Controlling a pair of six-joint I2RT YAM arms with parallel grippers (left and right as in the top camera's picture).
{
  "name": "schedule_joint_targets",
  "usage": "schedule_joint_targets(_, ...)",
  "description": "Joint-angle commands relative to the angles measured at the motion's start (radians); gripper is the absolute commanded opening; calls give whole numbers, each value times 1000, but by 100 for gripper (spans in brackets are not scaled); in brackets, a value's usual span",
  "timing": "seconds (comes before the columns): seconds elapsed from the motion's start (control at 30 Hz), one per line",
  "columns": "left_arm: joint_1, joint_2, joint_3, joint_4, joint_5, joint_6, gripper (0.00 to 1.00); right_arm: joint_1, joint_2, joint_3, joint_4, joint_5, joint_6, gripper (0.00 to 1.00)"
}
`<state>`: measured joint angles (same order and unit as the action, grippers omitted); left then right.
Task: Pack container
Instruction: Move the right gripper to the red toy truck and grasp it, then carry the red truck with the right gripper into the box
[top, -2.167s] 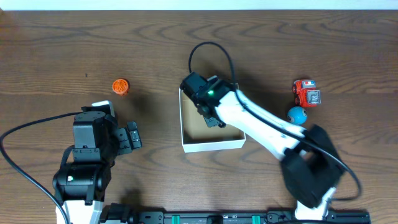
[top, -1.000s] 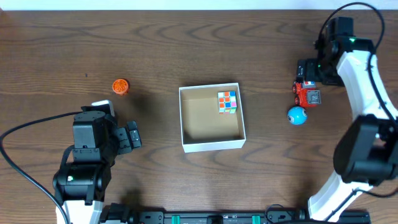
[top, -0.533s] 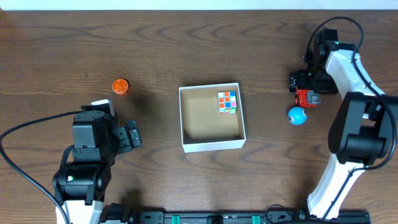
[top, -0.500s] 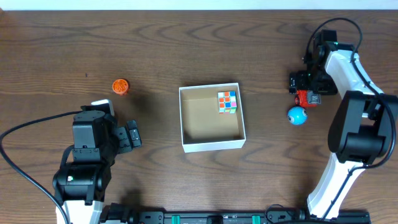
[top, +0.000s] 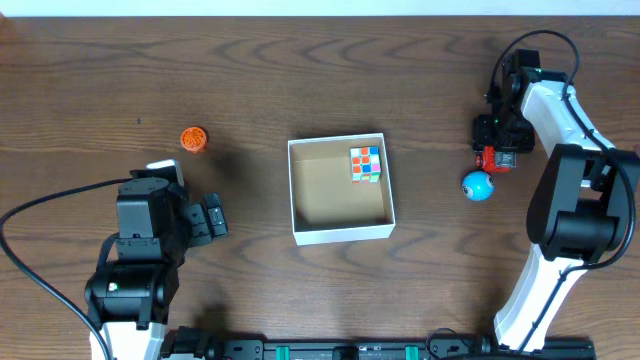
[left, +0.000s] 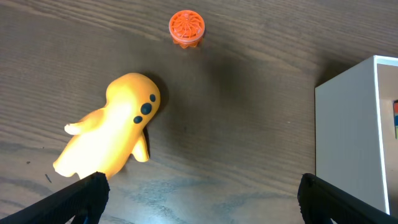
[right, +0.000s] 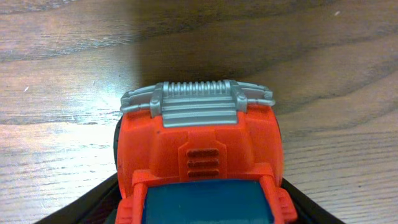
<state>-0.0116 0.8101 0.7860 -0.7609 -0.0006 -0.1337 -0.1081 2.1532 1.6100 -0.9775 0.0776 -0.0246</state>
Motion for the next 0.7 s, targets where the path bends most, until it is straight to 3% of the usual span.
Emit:
schedule_joint_targets(0.0, -3, 1, 20, -1, -8, 5, 98, -6, 5, 5, -3, -4, -3, 56)
schedule_joint_targets(0.3, -3, 1, 20, -1, -8, 5, 98, -6, 5, 5, -8, -8, -3, 40)
schedule_joint_targets(0.47, -3, 1, 20, -1, -8, 5, 98, 2, 3, 6, -10, -7, 6, 23)
schedule_joint_targets(0.57, -3, 1, 20, -1, -8, 5, 98, 13, -18, 6, -16, -7, 21, 4)
schedule_joint_targets(0.67, -3, 1, 20, -1, -8, 5, 98, 23, -65, 12, -29, -6, 31, 1)
